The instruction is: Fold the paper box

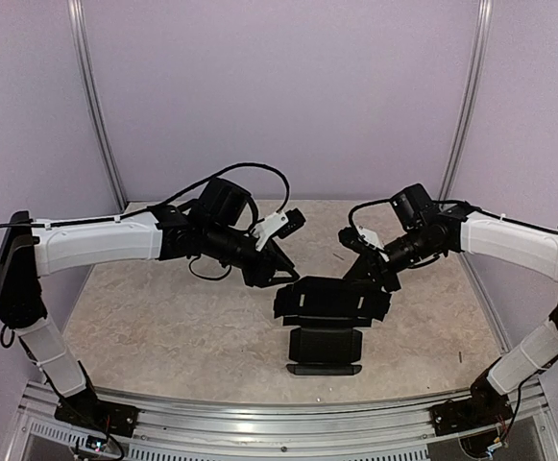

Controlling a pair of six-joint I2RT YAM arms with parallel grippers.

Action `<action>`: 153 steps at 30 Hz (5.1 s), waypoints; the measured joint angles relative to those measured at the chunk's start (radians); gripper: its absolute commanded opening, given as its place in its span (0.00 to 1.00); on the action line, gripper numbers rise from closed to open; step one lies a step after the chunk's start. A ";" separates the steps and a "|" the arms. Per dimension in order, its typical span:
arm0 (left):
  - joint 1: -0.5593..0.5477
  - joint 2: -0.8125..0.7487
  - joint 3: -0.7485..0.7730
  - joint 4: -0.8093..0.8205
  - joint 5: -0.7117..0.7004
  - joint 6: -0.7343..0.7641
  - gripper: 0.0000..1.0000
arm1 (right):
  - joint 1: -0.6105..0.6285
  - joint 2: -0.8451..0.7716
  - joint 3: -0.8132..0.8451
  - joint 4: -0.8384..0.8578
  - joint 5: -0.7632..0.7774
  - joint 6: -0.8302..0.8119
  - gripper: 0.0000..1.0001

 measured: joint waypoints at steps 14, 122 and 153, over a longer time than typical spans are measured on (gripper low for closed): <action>-0.028 0.087 0.075 -0.014 0.061 0.049 0.30 | 0.000 0.004 0.000 -0.021 -0.006 -0.001 0.00; -0.119 0.062 -0.093 0.140 0.179 0.044 0.00 | -0.280 -0.092 -0.013 -0.240 -0.183 -0.095 0.22; -0.081 0.040 -0.138 0.222 0.153 0.008 0.00 | -0.111 -0.150 -0.072 -0.287 -0.044 -0.156 0.35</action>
